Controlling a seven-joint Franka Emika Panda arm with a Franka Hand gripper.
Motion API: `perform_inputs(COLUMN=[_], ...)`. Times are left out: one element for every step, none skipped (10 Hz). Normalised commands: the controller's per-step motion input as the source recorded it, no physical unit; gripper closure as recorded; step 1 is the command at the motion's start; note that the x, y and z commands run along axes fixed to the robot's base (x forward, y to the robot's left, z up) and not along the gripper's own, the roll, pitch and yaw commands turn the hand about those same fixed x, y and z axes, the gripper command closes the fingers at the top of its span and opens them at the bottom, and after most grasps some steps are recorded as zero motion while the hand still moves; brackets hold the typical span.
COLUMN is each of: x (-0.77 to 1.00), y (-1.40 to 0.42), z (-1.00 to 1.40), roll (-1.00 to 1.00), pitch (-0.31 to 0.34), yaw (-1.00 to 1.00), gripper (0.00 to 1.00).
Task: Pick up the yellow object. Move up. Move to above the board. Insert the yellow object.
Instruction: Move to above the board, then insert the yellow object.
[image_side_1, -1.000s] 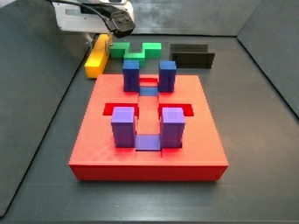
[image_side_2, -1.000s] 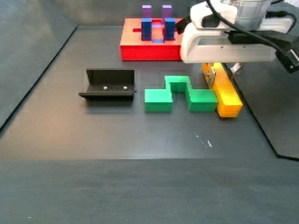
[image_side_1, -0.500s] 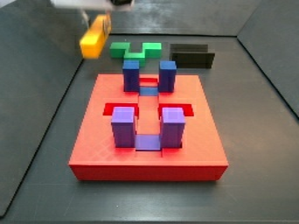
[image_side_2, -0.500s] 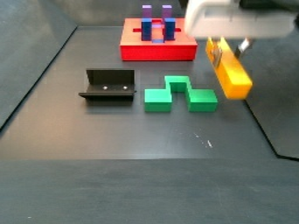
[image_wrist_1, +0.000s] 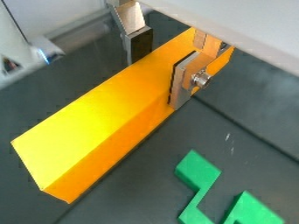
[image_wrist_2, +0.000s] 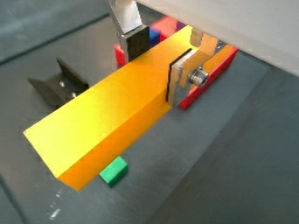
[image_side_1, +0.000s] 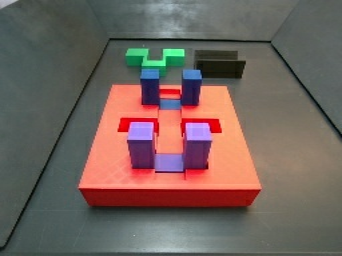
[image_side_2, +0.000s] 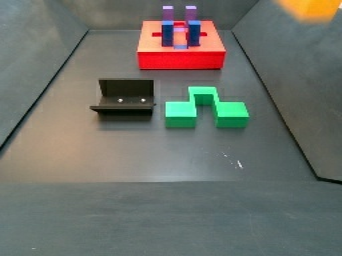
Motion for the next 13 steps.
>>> perform_inputs(x=[0.02, 0.02, 0.80, 0.80, 0.84, 0.88, 0.88, 0.87, 0.89, 0.95, 0.58, 0.27, 0.00], y=[0.00, 0.00, -1.40, -1.40, -1.40, -1.40, -1.40, -1.40, -1.40, -1.40, -0.80, -0.29, 0.00], z=[0.69, 0.22, 0.22, 0.21, 0.19, 0.20, 0.21, 0.22, 0.22, 0.23, 0.14, 0.07, -0.09], roll=[0.01, 0.01, 0.15, 0.16, 0.17, 0.00, 0.00, 0.02, 0.00, 0.02, 0.04, 0.06, -0.03], pitch=[0.079, 0.049, 0.106, 0.127, 0.175, 0.173, 0.169, 0.148, 0.144, 0.156, 0.165, 0.160, 0.000], yaw=[0.00, 0.00, -0.06, -0.04, -0.01, -0.01, -0.01, 0.01, 0.00, 0.01, 0.01, 0.01, 0.00], gripper=[1.00, 1.00, 1.00, 1.00, 1.00, 1.00, 1.00, 1.00, 1.00, 1.00, 1.00, 1.00, 1.00])
